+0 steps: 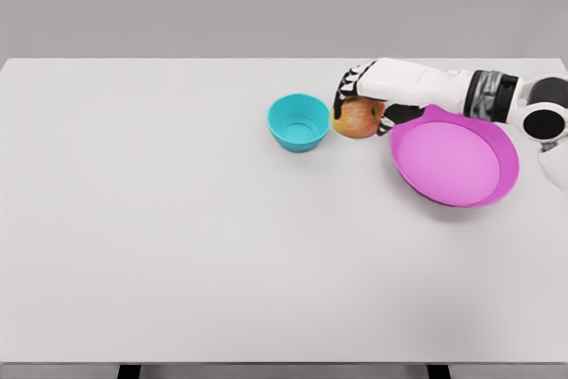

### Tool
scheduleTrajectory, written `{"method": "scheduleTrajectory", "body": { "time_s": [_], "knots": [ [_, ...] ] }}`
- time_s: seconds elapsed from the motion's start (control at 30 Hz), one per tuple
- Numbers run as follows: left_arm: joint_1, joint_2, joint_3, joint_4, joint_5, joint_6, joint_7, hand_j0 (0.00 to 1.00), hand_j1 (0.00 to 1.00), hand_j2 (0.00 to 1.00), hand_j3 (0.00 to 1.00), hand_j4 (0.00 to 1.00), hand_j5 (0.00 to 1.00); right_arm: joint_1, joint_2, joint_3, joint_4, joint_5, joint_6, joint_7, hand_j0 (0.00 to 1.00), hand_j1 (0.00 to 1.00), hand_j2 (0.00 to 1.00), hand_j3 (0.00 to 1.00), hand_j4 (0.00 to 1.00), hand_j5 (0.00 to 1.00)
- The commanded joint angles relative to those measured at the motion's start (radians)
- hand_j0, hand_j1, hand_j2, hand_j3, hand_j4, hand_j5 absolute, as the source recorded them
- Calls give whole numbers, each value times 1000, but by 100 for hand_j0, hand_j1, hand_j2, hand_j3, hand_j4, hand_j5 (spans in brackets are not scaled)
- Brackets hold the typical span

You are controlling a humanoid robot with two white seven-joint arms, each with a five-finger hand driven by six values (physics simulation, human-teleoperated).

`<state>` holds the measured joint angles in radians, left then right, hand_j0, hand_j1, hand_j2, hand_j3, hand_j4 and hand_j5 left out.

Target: Put the apple from the pink plate into the blue bowl with your right arm

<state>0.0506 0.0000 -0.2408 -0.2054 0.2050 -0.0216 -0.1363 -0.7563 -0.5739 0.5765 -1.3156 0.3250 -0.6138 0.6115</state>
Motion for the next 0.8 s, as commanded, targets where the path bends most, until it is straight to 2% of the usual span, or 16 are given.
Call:
{"method": "scheduleTrajectory", "body": {
  "time_s": [0.0, 0.43, 0.57, 0.77],
  "knots": [
    [0, 0, 0, 0, 1, 0, 0, 100, 100, 100, 100, 100, 100, 0, 11, -1, 1, -6, 3, -1, 51, 51, 51, 51, 51, 51],
    [0, 0, 0, 0, 1, 0, 0, 100, 100, 100, 100, 100, 100, -9, 68, -3, 29, -4, 3, -1, 52, 52, 52, 52, 52, 52],
    [0, 0, 0, 0, 1, 0, 0, 100, 100, 100, 100, 100, 100, -23, 92, -3, 76, -4, 3, -1, 52, 52, 52, 52, 52, 52],
    [0, 0, 0, 0, 1, 0, 0, 100, 100, 100, 100, 100, 100, -32, 109, -3, 91, 16, 3, -1, 52, 52, 52, 52, 52, 52]
  ]
}}
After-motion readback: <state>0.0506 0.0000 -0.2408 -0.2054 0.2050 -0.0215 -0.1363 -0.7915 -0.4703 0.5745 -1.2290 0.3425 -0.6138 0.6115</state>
